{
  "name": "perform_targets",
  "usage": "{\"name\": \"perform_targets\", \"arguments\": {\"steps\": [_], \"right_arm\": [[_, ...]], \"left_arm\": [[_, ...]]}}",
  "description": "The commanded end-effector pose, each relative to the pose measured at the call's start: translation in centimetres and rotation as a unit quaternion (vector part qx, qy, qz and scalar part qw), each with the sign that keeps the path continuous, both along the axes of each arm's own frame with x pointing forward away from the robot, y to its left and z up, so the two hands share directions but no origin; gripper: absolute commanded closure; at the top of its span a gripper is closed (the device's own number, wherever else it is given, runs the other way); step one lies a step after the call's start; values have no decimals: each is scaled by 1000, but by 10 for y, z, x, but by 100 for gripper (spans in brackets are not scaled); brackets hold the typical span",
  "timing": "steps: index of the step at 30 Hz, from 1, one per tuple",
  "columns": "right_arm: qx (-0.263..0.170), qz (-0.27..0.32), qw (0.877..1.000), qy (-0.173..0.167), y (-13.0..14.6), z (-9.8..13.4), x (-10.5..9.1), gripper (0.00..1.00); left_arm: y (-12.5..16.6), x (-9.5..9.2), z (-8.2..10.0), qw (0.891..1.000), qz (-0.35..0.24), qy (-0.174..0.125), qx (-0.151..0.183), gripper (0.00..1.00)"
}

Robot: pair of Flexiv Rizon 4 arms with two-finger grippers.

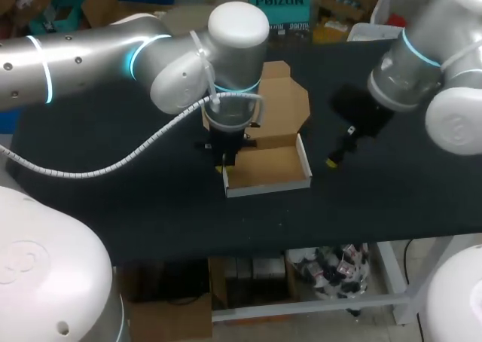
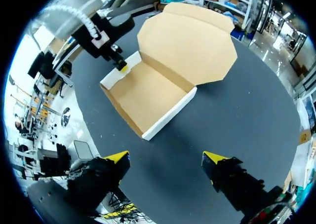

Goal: Assemble the packaging by folding the flat box into shape, placing the metal phone stand inside, and closing the box properly

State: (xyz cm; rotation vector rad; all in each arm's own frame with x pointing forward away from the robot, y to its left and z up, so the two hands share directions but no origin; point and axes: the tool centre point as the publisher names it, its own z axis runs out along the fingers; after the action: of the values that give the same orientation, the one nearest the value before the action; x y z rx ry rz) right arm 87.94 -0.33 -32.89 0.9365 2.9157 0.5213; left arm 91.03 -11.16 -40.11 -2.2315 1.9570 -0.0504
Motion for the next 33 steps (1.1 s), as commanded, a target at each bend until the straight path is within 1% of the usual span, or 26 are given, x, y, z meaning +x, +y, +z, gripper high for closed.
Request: {"name": "perform_targets", "arguments": {"steps": [1,2,5,6,7,19,21,22,23,25,26,28,30,31,33], "right_arm": [[56,65,995,-52,-26,13,-27,0],[67,92,992,-62,-30,15,-31,0],[99,135,983,-76,-40,20,-37,0],[98,144,982,-78,-42,20,-38,0],[85,132,985,-71,-43,20,-38,0],[85,132,985,-71,-43,20,-38,0],[88,139,984,-69,-39,18,-39,0],[89,134,985,-62,-38,16,-39,0],[84,132,986,-60,-37,14,-40,0],[105,151,982,-50,-36,12,-44,0],[100,150,982,-46,-36,11,-46,0],[112,161,980,-39,-36,9,-51,0],[107,160,981,-36,-37,8,-56,0],[114,166,979,-33,-38,7,-58,0],[114,166,979,-31,-41,7,-62,0]], "left_arm": [[1,-1,-1,1000,0,-1,4,100],[1,-1,-1,1000,0,-1,4,100],[1,-1,-1,1000,0,-1,4,100],[1,-1,-1,1000,0,-1,4,100],[1,-1,-1,1000,0,-1,4,100],[0,-1,-1,1000,-2,-3,4,100],[0,-1,0,1000,-3,-9,14,100],[1,-2,0,1000,-4,-10,14,100],[2,-3,0,1000,-6,-12,17,100],[4,-3,0,1000,-7,-14,22,100],[6,-3,0,999,-8,-16,27,100],[7,-4,0,999,-11,-19,33,100],[9,-4,0,999,-12,-21,40,100],[10,-4,0,999,-13,-21,43,100],[12,-4,0,998,-13,-22,49,100]]}}
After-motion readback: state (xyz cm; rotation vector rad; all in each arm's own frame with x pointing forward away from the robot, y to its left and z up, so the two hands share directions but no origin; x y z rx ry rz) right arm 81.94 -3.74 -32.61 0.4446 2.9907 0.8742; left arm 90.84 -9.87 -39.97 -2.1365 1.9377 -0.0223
